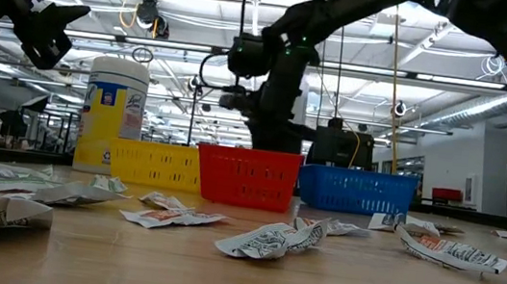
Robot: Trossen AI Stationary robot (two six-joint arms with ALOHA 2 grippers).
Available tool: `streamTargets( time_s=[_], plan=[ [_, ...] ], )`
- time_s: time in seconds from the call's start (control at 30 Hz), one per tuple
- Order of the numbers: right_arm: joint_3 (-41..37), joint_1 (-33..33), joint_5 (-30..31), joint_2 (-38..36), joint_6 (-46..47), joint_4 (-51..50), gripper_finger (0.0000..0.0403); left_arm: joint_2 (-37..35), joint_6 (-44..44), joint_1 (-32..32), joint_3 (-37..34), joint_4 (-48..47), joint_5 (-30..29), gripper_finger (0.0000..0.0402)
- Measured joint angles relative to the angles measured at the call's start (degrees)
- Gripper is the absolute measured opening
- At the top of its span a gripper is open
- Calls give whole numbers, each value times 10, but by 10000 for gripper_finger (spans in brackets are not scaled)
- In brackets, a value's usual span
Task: Pick & Place First Aid Supplies
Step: Put the towelette pack into the black bin
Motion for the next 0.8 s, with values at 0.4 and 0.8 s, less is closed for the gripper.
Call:
streamTargets(
  time_s=[0.4, 0.8],
  plan=[
    [0, -12, -2, 8, -58, 3, 90, 0, -2, 0, 0, 0, 0, 257],
    [0, -8, 16, -42, -113, -26, 231, 0, -1, 0, 0, 0, 0, 257]
  ],
)
